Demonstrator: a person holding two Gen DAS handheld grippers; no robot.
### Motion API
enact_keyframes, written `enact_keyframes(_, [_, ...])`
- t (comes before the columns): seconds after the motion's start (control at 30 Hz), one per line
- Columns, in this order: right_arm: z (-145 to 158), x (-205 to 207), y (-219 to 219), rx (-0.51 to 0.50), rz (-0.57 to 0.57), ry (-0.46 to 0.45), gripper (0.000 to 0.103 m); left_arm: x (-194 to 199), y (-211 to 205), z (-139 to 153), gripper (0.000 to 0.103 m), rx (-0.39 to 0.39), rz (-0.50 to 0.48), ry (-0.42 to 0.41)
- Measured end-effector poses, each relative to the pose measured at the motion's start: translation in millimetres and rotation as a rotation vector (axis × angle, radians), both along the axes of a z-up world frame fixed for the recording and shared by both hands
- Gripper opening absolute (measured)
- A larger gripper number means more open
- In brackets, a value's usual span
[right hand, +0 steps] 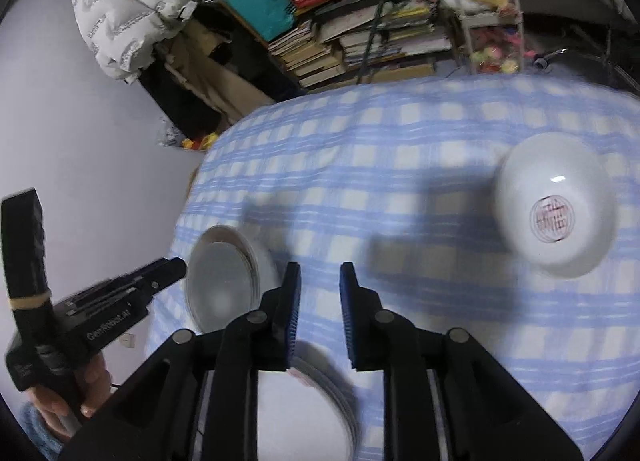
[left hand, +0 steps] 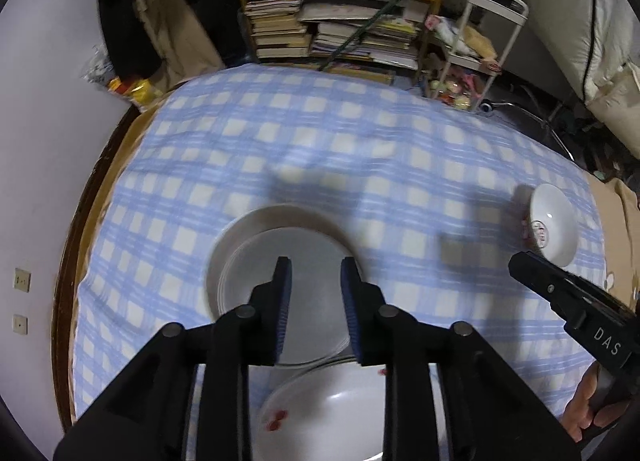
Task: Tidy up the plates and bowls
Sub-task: 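Open both tools and lift them off the nested white bowls, then move both tools to the red-stamped white bowl and close on its rim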
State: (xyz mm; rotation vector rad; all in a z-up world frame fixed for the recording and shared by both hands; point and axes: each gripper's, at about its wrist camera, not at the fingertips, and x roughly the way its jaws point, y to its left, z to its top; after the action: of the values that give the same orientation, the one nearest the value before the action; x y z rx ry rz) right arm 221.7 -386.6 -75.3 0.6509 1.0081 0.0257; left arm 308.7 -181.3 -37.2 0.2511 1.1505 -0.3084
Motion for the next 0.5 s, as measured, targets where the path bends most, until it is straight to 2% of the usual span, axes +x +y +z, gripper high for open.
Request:
enact_keyframes(0.03, [1.0, -3.5, -7.1, -0.022, -0.007, -0.003, 0.035, -1.5, -6.8, -0.3, 0.031, 0.003, -0.006, -0.003])
enact_keyframes(0.07, [1.1, -6.4, -13.7, -0.031, -0.017, -0.003, 0.038, -3.2, -14.3, -0.9, 0.033, 0.005, -0.012, -0.008])
enact_keyframes(0.13, [-0.5, -12.8, -30.7, -0.035, -0.038, 0.004, 0.04, -6.5, -28.4, -2.7, 0.043, 0.009, -0.024, -0.015])
enact_keyframes(0.3, [-7.2, -22.0, -67.6, -0.05, -0.07, 0.023, 0.042, -9.6, -60.9, -9.4, 0.053, -0.007, -0.04, -0.002])
enact_keyframes(0.4, [-11.0, -25.0, -88.3, -0.047, -0.081, 0.027, 0.052, -10.3, -80.0, -12.1, 0.057, 0.003, -0.051, -0.009])
enact_keyframes(0.5, [-11.1, -28.7, -105.0, -0.063, -0.091, 0.015, 0.059, -10.8, -99.8, -13.2, 0.071, -0.01, -0.083, 0.008])
